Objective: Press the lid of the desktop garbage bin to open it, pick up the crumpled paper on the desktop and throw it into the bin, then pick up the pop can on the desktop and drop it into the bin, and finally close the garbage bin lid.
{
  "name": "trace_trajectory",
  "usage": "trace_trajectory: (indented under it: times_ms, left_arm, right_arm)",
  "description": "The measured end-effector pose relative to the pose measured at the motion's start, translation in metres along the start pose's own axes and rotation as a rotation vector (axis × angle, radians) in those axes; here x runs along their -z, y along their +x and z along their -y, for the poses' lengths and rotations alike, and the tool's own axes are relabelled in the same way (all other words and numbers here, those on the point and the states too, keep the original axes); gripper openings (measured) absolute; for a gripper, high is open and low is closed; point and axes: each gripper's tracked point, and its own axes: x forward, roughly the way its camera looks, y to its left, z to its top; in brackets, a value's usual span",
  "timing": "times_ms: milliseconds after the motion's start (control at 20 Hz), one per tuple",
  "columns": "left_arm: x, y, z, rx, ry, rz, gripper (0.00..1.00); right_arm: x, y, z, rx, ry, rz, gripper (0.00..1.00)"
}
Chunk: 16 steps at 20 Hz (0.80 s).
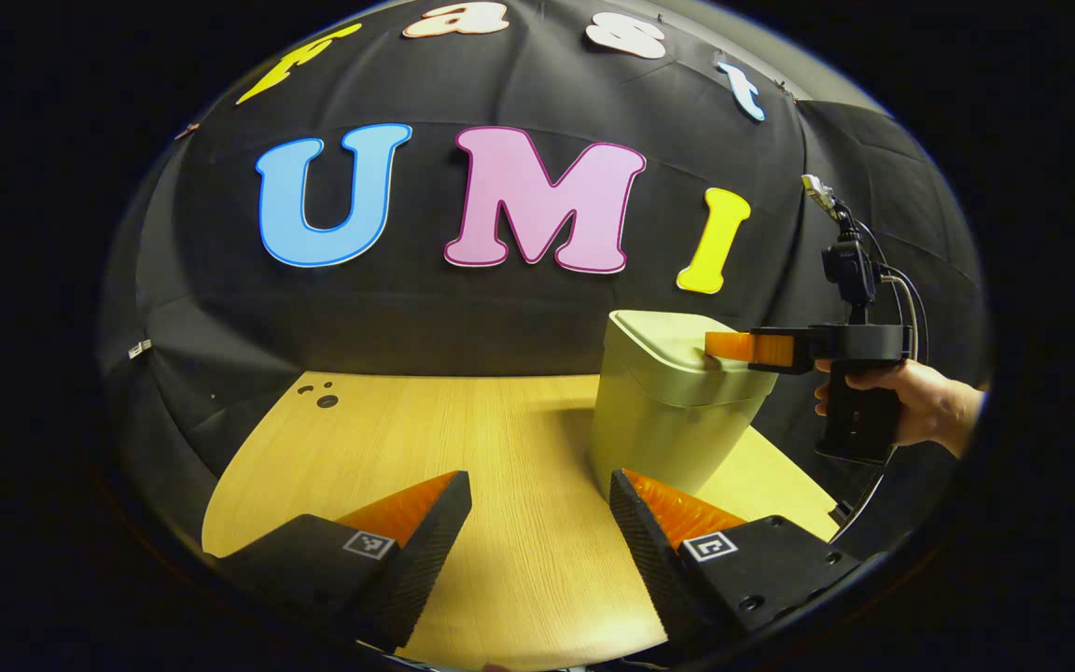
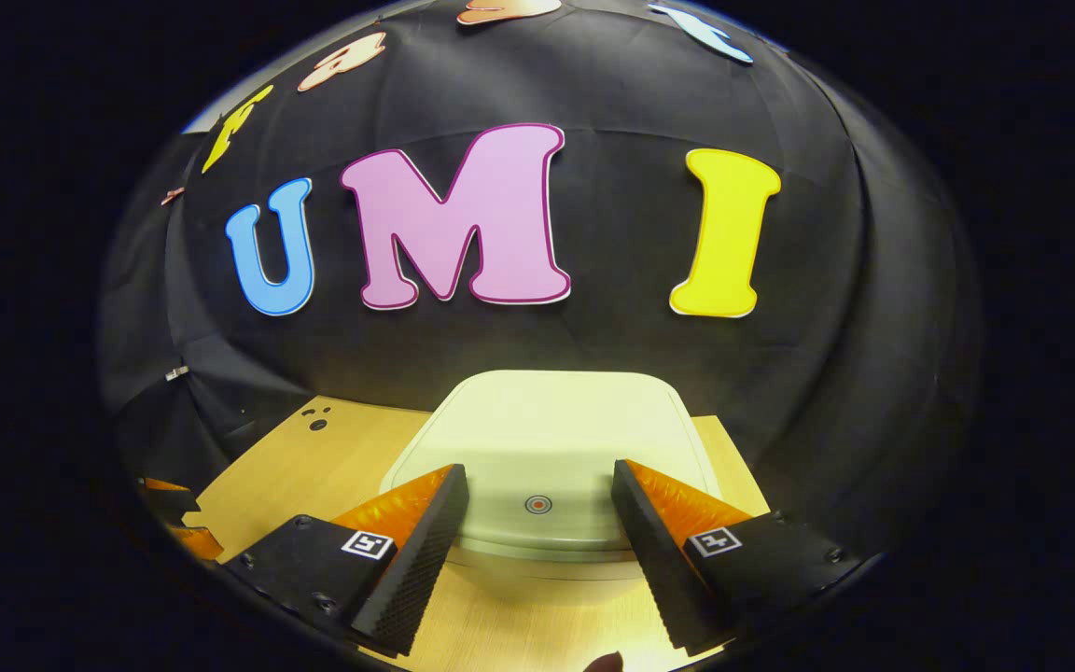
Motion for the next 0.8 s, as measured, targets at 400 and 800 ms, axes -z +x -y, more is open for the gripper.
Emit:
trace_trajectory:
  times_ms: [400,800]
  left_arm:
    - [-0.002,0.005,0.005,0.019,0.008,0.0,0.96]
    - [-0.024,0.006,0.012,0.041,0.023,0.039,0.96]
  right_arm:
    - [-0.007,-0.005,0.003,-0.014,0.09,0.012,0.91]
    - [-0.035,-0.051,-0.008,0.02,-0.072,0.136,0.97]
